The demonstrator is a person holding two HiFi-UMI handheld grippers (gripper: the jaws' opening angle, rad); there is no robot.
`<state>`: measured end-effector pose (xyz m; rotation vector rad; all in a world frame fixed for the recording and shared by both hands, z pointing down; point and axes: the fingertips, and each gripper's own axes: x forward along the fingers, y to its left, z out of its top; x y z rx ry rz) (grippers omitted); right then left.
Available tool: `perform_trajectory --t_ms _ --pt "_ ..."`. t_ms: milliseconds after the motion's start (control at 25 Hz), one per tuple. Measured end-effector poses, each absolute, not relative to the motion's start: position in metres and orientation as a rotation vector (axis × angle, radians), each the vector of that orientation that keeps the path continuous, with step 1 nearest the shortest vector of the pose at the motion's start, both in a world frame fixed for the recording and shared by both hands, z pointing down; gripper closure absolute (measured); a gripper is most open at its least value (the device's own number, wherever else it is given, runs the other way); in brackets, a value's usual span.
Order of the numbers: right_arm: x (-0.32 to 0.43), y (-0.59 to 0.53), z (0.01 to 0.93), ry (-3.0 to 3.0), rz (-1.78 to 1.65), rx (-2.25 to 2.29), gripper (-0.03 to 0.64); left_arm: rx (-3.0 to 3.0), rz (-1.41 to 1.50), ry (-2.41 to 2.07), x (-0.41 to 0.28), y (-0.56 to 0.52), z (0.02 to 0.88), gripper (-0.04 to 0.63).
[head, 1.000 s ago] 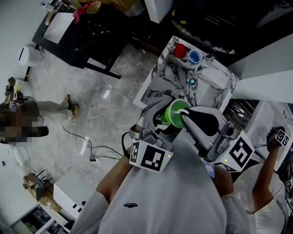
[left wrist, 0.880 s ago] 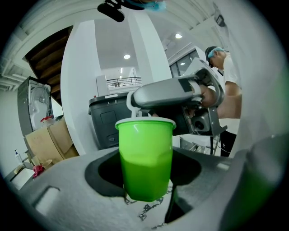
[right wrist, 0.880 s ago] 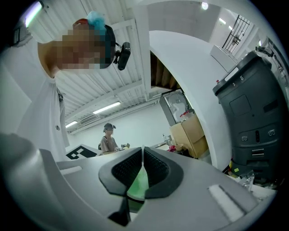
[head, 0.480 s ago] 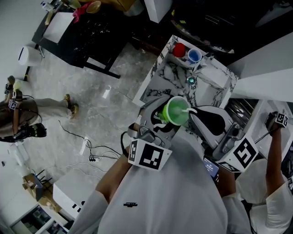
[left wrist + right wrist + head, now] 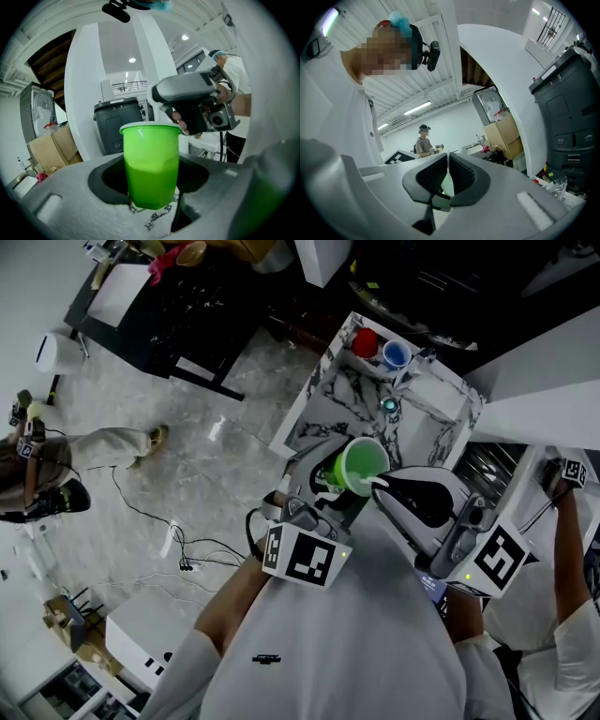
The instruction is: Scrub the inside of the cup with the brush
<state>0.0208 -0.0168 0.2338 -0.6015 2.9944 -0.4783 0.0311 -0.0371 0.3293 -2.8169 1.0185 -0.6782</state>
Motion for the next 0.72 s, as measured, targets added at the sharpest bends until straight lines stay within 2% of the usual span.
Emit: perform_trajectory --t_ms 720 --pt "0.026 -0.031 0.238 3.048 -0.32 -0.725 0.597 -2.81 -0.658 0.978 0.036 -0.026 0.325 0.336"
